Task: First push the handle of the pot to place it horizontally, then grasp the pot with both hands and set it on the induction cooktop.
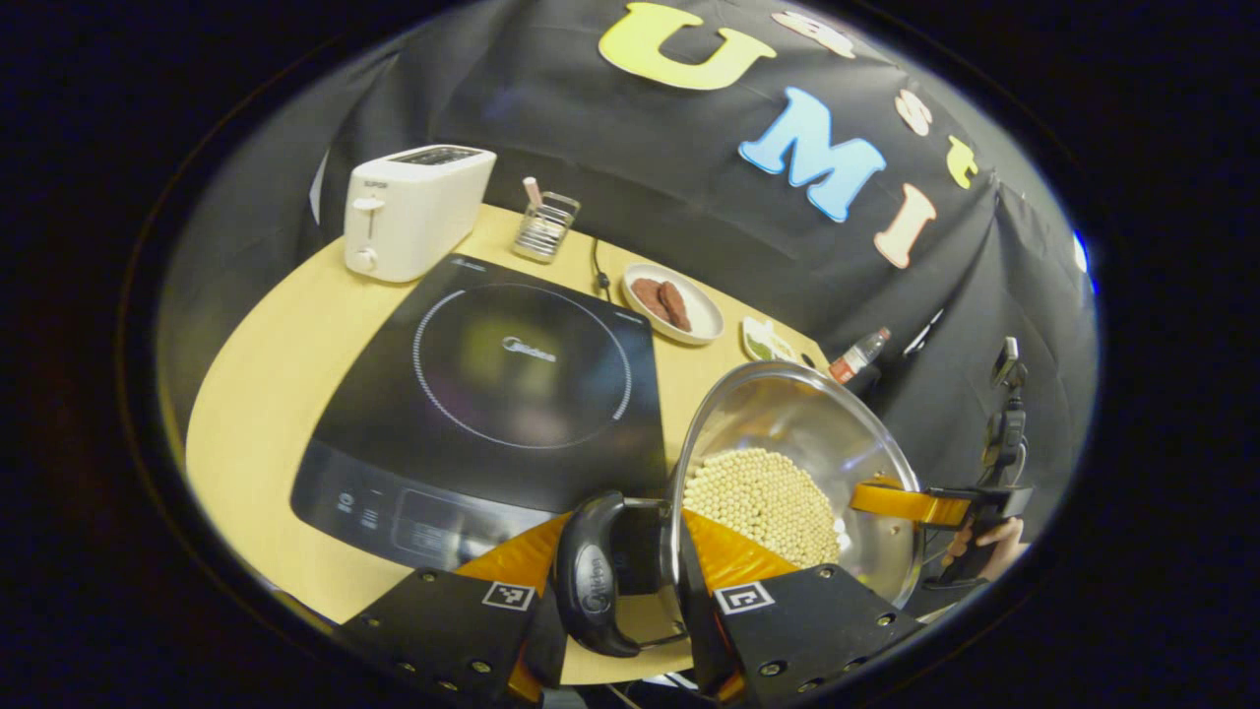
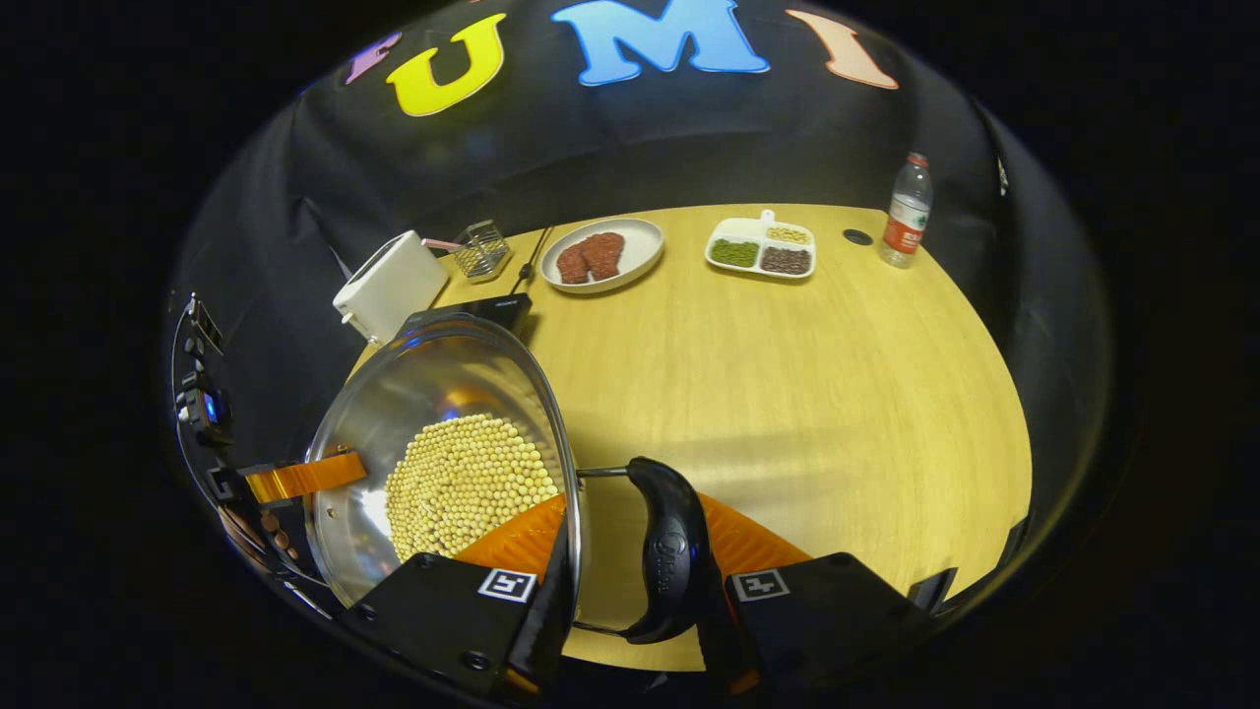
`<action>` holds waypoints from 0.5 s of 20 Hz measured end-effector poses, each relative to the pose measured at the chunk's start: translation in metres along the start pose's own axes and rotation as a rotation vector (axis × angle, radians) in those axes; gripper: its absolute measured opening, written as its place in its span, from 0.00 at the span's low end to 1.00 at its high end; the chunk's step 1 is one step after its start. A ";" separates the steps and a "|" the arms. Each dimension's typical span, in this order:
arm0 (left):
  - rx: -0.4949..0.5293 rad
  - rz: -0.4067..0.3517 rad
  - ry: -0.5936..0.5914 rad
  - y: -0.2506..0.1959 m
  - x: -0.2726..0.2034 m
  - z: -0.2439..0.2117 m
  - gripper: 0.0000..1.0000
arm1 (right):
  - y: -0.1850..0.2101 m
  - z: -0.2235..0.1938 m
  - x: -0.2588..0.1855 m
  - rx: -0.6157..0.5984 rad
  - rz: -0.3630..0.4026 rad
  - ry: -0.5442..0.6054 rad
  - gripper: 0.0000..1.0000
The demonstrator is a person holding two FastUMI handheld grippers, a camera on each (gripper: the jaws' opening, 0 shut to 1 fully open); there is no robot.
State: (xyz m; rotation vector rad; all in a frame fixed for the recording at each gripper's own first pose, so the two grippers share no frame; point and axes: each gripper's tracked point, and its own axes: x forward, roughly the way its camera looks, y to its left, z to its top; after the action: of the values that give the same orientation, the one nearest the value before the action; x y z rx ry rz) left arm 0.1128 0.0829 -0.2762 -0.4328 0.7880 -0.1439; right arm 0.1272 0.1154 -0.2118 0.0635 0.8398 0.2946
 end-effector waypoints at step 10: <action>-0.017 0.069 -0.049 0.103 -0.002 0.069 0.51 | 0.093 0.036 0.077 -0.012 0.082 -0.010 0.54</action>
State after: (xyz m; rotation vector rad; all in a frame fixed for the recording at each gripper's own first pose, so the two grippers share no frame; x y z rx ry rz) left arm 0.1569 0.1988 -0.2765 -0.4232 0.7550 -0.0618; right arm 0.1809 0.2286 -0.2274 0.0883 0.8268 0.3764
